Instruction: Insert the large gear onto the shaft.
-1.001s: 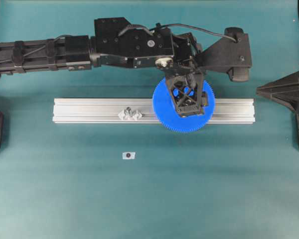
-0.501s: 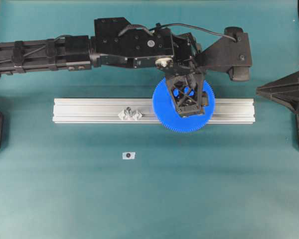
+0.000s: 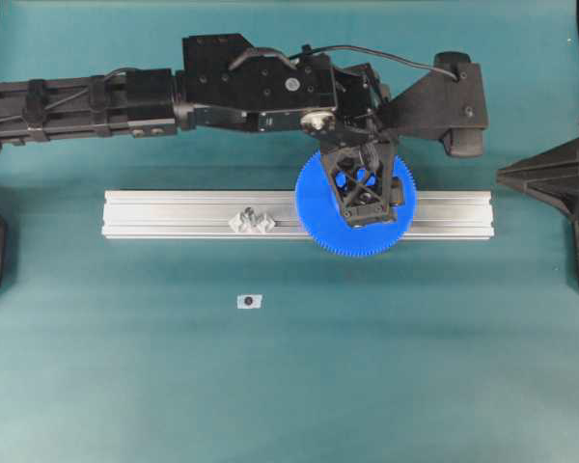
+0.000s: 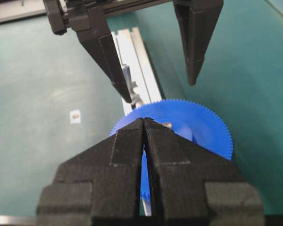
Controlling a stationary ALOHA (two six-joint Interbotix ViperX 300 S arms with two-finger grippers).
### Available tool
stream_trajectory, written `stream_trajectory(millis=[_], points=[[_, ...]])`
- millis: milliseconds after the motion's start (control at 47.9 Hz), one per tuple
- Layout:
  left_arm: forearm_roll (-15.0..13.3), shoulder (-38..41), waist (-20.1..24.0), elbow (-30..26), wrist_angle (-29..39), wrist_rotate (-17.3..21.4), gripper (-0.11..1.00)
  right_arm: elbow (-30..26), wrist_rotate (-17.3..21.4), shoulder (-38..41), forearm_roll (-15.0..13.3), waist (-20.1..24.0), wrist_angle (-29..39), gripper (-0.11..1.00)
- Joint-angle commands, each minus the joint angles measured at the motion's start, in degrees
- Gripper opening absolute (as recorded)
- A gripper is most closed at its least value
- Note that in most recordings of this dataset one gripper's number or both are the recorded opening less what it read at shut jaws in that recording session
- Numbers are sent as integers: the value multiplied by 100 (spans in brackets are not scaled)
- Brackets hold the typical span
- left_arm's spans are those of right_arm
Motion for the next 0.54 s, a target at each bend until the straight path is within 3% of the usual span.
stream_trajectory(millis=[0,522], points=[[9,-264,-18,-141,-18,-9,84,-62,53,53,0,0,-35,8],[9,-193,-18,-272,-26,-9,84,-62,53,53,0,-9,-53,8]])
